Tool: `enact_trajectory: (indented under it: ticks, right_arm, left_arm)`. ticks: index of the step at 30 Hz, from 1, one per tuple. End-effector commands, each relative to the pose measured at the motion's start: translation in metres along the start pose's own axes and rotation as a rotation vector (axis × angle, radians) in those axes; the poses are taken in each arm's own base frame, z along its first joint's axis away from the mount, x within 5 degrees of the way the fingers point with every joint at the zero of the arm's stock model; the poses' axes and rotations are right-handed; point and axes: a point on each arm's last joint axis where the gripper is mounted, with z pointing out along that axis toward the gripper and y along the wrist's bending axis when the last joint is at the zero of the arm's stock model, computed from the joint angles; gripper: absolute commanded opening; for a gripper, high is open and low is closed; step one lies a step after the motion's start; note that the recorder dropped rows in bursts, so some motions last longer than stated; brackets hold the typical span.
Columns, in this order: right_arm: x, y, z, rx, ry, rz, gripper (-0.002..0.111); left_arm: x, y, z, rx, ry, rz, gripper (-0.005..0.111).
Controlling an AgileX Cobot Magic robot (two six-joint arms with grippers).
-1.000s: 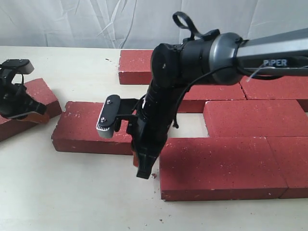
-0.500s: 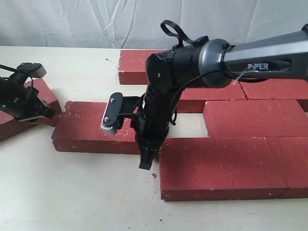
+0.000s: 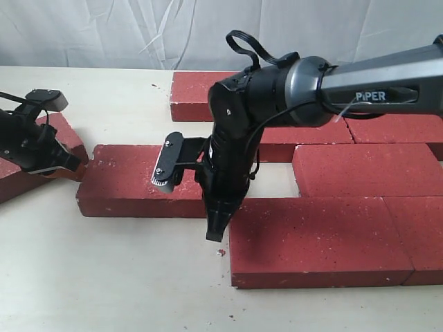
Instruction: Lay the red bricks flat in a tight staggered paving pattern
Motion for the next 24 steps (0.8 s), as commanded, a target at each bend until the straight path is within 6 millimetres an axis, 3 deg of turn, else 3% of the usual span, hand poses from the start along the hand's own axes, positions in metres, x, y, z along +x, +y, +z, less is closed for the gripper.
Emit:
enact_trajectory:
  ticks: [1, 6, 13, 18, 24]
  right_arm:
    - [0.000, -0.004, -0.003, 0.037, 0.005, 0.011, -0.001]
    - [0.002, -0.002, -0.007, 0.021, 0.024, 0.011, -0.001]
    - [0.006, 0.008, -0.044, -0.032, -0.003, 0.056, -0.001]
    - [0.041, -0.017, -0.059, 0.024, -0.036, 0.166, -0.001]
    - [0.088, -0.066, -0.070, 0.081, -0.182, 0.509, -0.001]
  left_arm:
    - [-0.003, -0.006, 0.001, 0.028, -0.003, 0.009, 0.000]
    - [-0.003, -0.006, 0.001, 0.029, -0.005, 0.017, 0.000]
    - [-0.005, -0.005, 0.000, 0.022, -0.011, 0.021, 0.000]
    - [-0.002, -0.004, -0.002, 0.007, 0.019, 0.030, 0.000]
    - [-0.008, 0.005, -0.006, -0.091, 0.001, -0.088, 0.000]
